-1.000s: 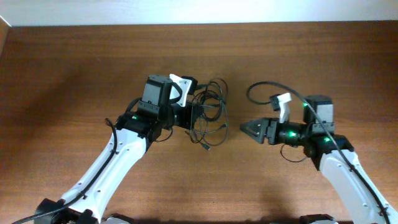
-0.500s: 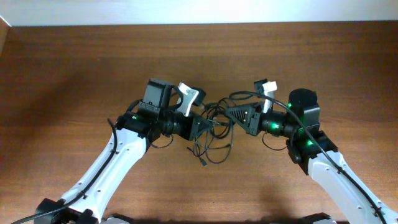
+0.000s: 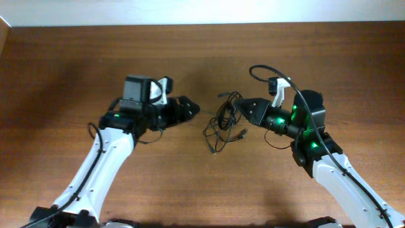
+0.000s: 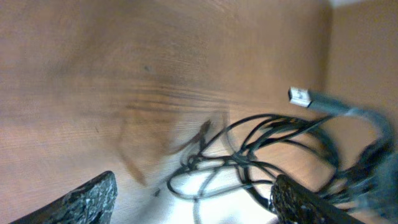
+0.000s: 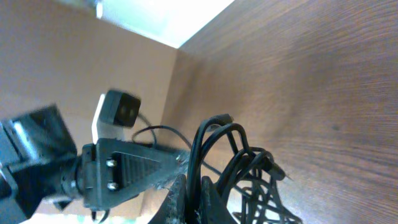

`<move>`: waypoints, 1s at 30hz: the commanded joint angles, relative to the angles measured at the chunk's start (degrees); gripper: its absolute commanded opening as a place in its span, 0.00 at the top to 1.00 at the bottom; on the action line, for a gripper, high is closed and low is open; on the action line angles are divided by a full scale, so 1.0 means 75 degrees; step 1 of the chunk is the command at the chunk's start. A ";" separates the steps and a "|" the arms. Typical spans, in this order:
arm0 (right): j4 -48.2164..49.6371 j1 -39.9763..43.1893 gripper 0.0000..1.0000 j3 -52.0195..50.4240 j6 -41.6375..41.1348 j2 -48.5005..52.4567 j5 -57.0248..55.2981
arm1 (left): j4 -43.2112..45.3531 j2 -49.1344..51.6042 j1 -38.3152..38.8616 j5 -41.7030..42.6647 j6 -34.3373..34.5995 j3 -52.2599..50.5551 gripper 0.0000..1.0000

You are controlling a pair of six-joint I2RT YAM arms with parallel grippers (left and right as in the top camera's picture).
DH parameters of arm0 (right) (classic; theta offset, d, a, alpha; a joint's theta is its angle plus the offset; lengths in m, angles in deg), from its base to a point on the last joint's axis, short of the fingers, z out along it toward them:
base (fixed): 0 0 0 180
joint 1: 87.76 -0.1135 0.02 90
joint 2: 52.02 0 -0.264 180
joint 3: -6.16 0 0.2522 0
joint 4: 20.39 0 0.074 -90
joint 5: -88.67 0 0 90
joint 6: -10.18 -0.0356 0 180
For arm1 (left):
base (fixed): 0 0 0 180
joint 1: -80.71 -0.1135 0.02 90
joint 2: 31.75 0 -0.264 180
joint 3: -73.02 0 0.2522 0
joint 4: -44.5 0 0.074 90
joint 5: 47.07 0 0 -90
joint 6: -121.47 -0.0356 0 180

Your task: Untangle cables

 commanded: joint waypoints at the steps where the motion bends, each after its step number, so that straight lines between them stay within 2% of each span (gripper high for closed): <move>1: 0.0000 -0.0041 0.96 0.0076 -0.0656 -0.0073 -0.1172 | -0.0140 -0.0041 -0.0271 0.1585 0.4424 0.0023 0.18; 2: -0.0108 -0.0041 0.96 0.0076 -0.0653 -0.0073 -0.1349 | -0.0216 -0.0041 -0.0230 0.1970 0.5292 0.0023 0.01; 3: -0.0187 -0.0041 0.96 0.0076 -0.0656 -0.0073 -0.1419 | -0.0254 -0.0041 -0.0093 0.2620 0.6257 0.0020 0.01; 4: -0.0245 -0.0041 0.96 0.0076 -0.0653 -0.0073 -0.1460 | -0.0254 -0.0041 0.0052 0.2868 0.6703 0.0020 0.01; 6: -0.0262 -0.0041 0.96 0.0076 -0.0656 -0.0073 -0.1472 | -0.0254 -0.0038 0.0516 0.2672 0.7647 0.0020 0.00; 7: -0.0262 -0.0041 0.96 0.0076 -0.0656 -0.0073 -0.1475 | -0.0245 -0.0038 0.0886 0.2142 0.8524 0.0020 0.14; 8: -0.0262 -0.0041 0.96 0.0076 -0.0656 -0.0073 -0.1472 | -0.0239 -0.0035 0.1221 0.1746 0.9329 0.0020 0.22; 9: -0.0262 -0.0041 0.96 0.0076 -0.0656 -0.0073 -0.1472 | -0.0172 -0.0020 0.1585 0.1355 1.0226 0.0020 0.25; 11: -0.0265 -0.0041 0.96 0.0076 -0.0656 -0.0073 -0.1463 | 0.0172 0.0082 0.2060 0.0574 1.1077 0.0020 0.25; 12: -0.0262 -0.0041 0.96 0.0076 -0.0656 -0.0073 -0.1434 | 0.0627 0.0198 0.2244 0.0122 1.1074 0.0020 0.18; 14: -0.0262 -0.0082 0.96 0.0076 -0.0656 -0.0073 -0.1390 | 0.1259 0.0519 0.2366 -0.0379 1.1074 0.0020 0.18; 17: -0.0259 -0.0262 0.96 0.0076 -0.0656 -0.0073 -0.1390 | 0.1749 0.1309 0.2363 -0.0379 1.1074 0.0020 0.33; 18: -0.0259 -0.0300 0.96 0.0076 -0.0656 -0.0073 -0.1405 | 0.1836 0.1518 0.2363 -0.0382 1.1074 0.0020 0.44; 20: -0.0262 -0.0329 0.96 0.0076 -0.0653 -0.0073 -0.1413 | 0.2221 0.1988 0.2363 -0.0131 1.1074 0.0020 0.89; 21: -0.0262 -0.0326 0.96 0.0076 -0.0656 -0.0073 -0.1416 | 0.2398 0.2034 0.2363 0.0017 1.1060 0.0020 0.99; 23: -0.0265 -0.0326 0.96 0.0076 -0.0653 -0.0073 -0.1416 | 0.2713 0.2020 0.2334 0.0216 1.0809 0.0020 1.00; 25: -0.0318 -0.0326 0.96 0.0076 -0.0650 -0.0073 -0.1431 | 0.3249 0.2020 0.2087 0.0332 0.9559 0.0020 1.00; 29: -0.0755 -0.0326 0.96 0.0076 -0.0644 -0.0073 -0.1731 | 0.3337 0.2020 0.1072 0.1093 0.7431 0.0020 1.00; 30: -0.0752 -0.0326 0.96 0.0076 -0.0644 -0.0073 -0.1734 | 0.3334 0.2020 0.0842 0.1311 0.7213 0.0020 0.92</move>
